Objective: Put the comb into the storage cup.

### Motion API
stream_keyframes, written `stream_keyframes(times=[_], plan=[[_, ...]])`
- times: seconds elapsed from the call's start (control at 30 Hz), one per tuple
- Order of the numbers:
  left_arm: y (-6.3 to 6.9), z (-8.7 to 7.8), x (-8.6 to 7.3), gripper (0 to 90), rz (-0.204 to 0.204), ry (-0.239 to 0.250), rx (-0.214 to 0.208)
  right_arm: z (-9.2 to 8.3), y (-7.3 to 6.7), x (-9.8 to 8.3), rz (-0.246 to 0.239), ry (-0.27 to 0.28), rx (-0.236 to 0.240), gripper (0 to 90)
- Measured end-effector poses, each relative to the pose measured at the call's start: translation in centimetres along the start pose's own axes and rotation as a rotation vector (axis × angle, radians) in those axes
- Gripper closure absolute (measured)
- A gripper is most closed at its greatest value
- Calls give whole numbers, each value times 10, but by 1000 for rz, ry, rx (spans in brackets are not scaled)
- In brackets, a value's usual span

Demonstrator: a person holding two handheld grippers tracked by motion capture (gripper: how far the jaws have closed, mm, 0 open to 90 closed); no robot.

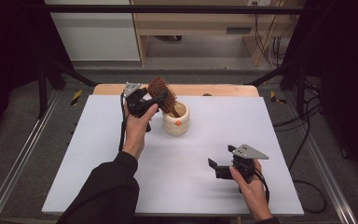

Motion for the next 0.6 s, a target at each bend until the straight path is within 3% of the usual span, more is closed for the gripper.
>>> stream_keyframes(times=[0.23, 0.6], plan=[[0, -3, 2, 58, 3, 11, -5, -3, 2, 0, 2, 3, -5, 45], [3, -17, -4, 54, 39, 8, -16, -6, 1, 2, -15, 7, -13, 43]])
Point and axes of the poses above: each handheld gripper's, and its own axes: z roughly forward along the jaws, x roughly out of its top, y roughly to its right, the point moved 6 cm from there along z, roughly forward along the jaws, and after that the axes turned 7 degrees about y, right-handed, at the moved point
